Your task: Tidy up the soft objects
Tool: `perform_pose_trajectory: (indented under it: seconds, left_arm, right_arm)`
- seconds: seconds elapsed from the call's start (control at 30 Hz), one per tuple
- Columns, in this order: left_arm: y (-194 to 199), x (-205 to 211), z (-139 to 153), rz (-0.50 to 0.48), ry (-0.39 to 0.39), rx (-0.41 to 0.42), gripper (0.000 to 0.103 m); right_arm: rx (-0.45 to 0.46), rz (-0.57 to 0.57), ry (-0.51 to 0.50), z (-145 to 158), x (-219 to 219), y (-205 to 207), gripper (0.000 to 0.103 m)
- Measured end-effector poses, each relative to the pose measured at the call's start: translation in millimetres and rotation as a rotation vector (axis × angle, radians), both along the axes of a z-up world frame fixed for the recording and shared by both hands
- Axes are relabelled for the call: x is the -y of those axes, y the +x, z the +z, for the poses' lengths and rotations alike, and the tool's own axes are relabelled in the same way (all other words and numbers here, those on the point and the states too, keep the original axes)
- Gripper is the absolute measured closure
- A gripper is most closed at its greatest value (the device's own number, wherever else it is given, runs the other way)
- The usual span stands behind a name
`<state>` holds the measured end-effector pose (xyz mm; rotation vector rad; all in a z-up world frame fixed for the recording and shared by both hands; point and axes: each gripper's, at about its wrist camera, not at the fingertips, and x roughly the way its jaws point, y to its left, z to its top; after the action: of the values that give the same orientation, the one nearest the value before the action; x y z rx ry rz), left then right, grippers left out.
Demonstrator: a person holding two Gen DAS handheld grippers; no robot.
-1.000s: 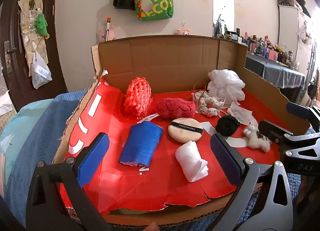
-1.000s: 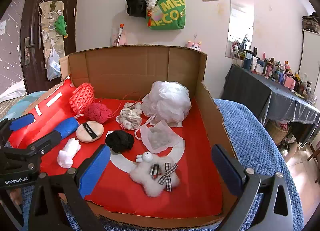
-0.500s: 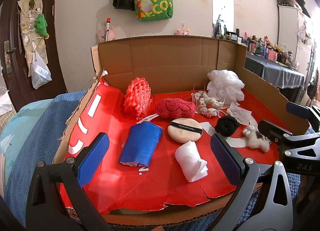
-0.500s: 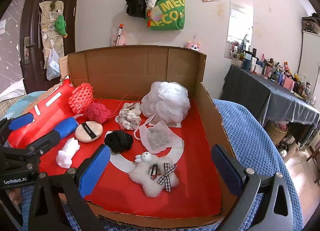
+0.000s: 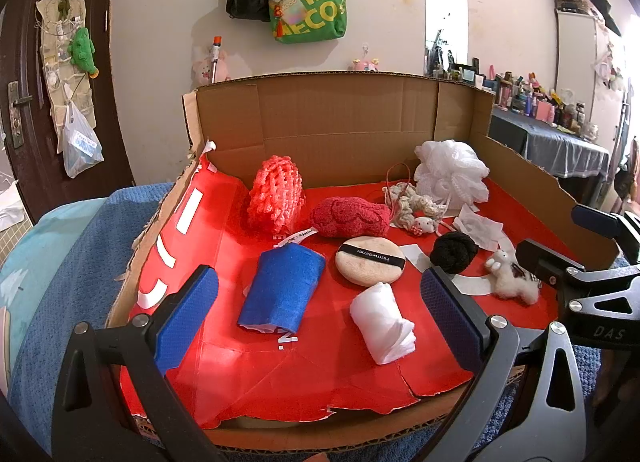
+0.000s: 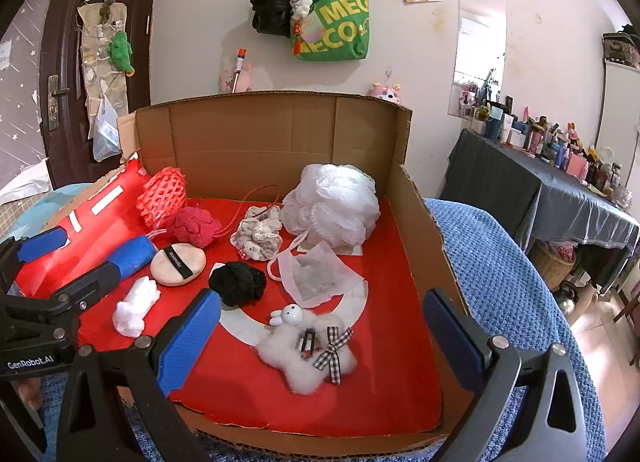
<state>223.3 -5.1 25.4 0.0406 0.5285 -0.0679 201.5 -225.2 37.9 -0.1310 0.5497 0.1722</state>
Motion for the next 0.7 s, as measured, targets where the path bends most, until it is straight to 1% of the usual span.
perform_pose_trajectory:
  seconds: [0.7]
  left_arm:
    - [0.7, -0.5, 1.3, 0.001, -0.006, -0.003, 0.0]
  right_arm:
    - [0.001, -0.004, -0.008, -0.5, 0.1, 0.1, 0.0]
